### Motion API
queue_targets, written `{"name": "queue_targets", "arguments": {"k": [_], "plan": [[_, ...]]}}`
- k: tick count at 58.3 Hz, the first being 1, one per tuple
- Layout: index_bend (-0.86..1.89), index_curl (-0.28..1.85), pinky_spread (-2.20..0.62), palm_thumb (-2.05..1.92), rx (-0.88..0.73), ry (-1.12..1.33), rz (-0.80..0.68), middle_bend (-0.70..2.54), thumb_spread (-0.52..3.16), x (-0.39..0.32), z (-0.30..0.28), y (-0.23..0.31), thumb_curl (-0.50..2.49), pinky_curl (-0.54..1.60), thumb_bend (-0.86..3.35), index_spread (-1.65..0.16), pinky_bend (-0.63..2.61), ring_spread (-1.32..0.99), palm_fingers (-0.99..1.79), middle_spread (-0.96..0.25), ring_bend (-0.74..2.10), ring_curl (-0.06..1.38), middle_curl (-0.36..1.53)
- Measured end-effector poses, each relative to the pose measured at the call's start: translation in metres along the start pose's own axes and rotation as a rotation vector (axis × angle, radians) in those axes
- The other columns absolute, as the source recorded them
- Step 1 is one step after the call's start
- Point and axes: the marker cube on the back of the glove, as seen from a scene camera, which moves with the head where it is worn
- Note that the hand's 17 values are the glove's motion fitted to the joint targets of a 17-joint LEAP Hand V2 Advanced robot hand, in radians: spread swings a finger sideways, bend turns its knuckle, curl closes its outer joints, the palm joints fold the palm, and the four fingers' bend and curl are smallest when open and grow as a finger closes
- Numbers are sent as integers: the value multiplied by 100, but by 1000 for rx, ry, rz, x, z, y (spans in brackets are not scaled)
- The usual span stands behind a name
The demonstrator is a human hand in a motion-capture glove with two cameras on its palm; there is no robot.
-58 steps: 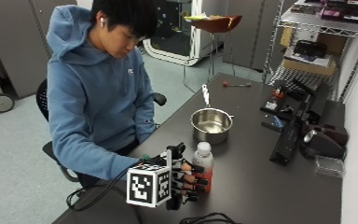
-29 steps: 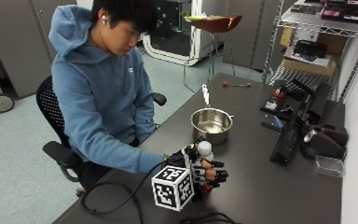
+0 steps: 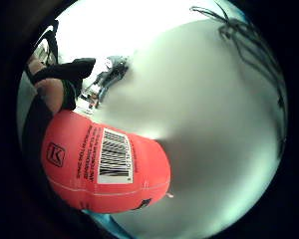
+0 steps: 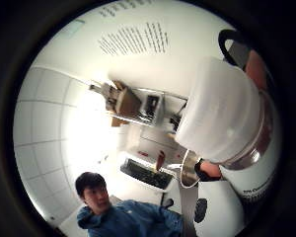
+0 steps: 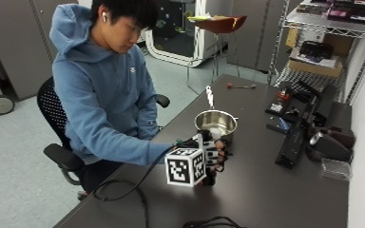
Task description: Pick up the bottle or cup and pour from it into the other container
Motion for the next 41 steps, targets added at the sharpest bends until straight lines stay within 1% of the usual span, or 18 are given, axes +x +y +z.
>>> {"name": "queue_targets", "arguments": {"k": [7, 13, 22, 31, 35, 41], "plan": [[15, 35, -13, 104, -83, 144, -71, 31, 36, -35, -2, -10, 60, 31, -4, -9, 57, -10, 115, -2, 53, 40, 46], [15, 36, -14, 104, -134, 348, -139, 31, 33, -69, -6, -28, 62, 32, -4, -9, 57, -10, 116, -3, 52, 41, 47], [15, 37, -15, 103, -332, 696, -239, 30, 30, -116, 16, -24, 65, 34, -4, -8, 56, -10, 117, -3, 51, 42, 48], [15, 38, -15, 103, -426, 974, -348, 30, 28, -150, 41, -30, 66, 35, -4, -8, 56, -10, 117, -4, 51, 43, 49], [15, 38, -15, 102, -499, 1098, -399, 29, 27, -164, 54, -32, 67, 35, -4, -8, 56, -11, 117, -4, 51, 44, 50], [15, 39, -15, 102, -567, 1326, -460, 29, 27, -174, 74, -31, 67, 35, -4, -8, 55, -11, 117, -4, 51, 44, 50]]}}
